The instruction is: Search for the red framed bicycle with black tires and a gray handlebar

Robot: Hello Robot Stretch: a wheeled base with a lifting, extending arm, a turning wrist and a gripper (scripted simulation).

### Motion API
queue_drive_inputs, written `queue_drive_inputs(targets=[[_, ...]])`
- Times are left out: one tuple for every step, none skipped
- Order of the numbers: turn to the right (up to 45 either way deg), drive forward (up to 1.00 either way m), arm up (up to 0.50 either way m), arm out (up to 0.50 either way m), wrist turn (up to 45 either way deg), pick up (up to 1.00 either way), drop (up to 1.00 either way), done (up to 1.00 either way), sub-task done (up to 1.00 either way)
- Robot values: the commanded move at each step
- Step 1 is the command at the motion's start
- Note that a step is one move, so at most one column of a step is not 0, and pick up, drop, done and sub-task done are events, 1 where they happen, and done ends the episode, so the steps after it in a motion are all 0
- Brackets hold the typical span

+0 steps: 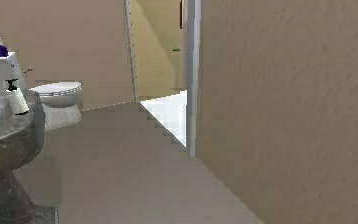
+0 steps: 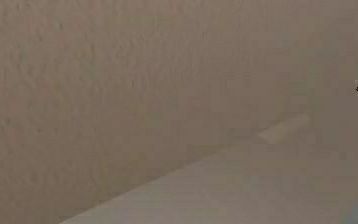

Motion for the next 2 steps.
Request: queue_drive_inputs(targets=[[-3.0,0.00,0.00,0.00,0.0,0.00,0.00,0.00,0.00],[0.0,0.80,0.00,0.00,0.0,0.00,0.00,0.00,0.00]])
